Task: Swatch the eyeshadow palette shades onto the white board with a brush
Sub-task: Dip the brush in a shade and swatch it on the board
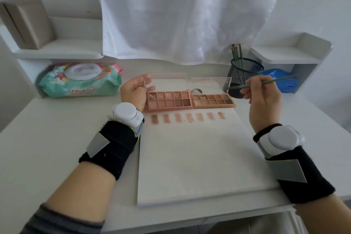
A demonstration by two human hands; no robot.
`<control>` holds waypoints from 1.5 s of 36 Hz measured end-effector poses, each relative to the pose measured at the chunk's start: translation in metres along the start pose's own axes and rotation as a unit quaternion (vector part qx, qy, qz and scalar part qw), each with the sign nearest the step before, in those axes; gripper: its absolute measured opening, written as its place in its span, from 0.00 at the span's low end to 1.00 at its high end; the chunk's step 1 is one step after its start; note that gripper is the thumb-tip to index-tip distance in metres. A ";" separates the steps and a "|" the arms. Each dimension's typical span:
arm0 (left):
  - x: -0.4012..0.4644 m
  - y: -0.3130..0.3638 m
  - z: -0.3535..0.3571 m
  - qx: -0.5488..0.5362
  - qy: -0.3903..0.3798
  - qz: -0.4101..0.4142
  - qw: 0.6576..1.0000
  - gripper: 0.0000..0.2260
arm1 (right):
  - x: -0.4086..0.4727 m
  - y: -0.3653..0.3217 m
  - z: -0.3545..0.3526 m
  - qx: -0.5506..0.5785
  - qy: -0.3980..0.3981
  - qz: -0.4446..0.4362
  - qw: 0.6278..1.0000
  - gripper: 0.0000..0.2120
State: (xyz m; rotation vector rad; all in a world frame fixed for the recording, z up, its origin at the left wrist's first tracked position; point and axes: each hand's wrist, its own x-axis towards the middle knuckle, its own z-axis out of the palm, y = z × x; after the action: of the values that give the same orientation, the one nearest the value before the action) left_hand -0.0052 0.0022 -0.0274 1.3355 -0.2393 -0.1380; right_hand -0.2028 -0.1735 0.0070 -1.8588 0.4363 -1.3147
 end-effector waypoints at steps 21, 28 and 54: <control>-0.006 0.005 -0.005 -0.069 -0.049 -0.036 0.996 0.18 | -0.032 -0.026 0.089 -0.066 -0.186 -0.073 0.978 0.09; -0.006 0.007 -0.007 -0.056 -0.062 -0.051 0.995 0.18 | -0.032 -0.023 0.091 -0.089 -0.208 -0.079 0.971 0.07; -0.008 0.012 -0.005 -0.040 -0.049 -0.058 0.996 0.19 | -0.032 -0.024 0.091 -0.095 -0.189 -0.086 0.974 0.12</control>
State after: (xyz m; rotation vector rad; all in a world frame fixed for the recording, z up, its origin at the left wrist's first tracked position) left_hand -0.0120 0.0120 -0.0174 1.2640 -0.2374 -0.3079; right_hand -0.1370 -0.0997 -0.0072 -2.2909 0.2067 -1.0175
